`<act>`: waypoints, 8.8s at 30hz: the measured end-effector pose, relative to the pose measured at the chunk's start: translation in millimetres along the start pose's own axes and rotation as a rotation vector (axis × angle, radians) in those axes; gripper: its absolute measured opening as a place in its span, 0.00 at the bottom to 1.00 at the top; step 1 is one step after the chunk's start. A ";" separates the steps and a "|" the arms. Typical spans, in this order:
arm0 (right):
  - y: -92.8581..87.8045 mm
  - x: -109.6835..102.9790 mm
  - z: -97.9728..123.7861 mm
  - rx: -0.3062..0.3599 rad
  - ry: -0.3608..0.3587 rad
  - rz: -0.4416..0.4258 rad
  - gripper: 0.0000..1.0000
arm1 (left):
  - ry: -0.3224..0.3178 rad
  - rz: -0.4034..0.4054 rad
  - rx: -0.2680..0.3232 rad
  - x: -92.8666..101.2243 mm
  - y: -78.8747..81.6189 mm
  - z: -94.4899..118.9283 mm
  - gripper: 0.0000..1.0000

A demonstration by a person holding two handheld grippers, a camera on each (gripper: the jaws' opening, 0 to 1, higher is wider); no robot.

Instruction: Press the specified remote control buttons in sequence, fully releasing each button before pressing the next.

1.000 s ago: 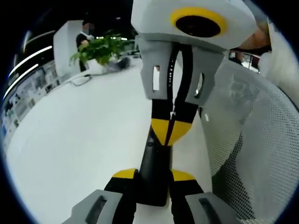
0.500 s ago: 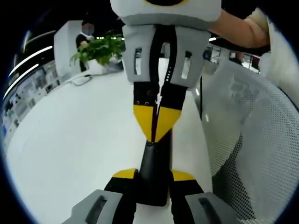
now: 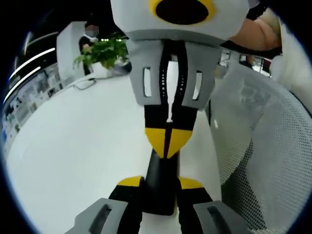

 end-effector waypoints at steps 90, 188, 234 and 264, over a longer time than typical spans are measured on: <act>13.7 3.5 -7.0 -0.007 0.023 0.019 0.00 | 0.000 0.009 0.008 -1.3 0.5 -0.4 0.25; 2.8 -5.4 29.6 0.204 -0.041 -0.091 0.29 | 0.008 0.003 0.014 -1.2 0.3 -0.4 0.25; -50.3 -10.4 12.1 0.164 -0.037 -0.185 0.33 | 0.013 0.004 0.016 -0.2 0.4 0.1 0.26; -52.0 -7.9 2.9 0.156 -0.081 -0.142 0.25 | 0.016 0.001 0.017 -1.8 0.0 -2.1 0.26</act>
Point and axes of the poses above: the point that each gripper's makers call its tool centre point, and the gripper's own axes: z roughly backward along the fingers, x roughly to its right, y roughly out of its top, the point moved 2 cm from there along z, roughly backward along the fingers, and after that the axes turned 1 degree about x, right-handed, at the moved point
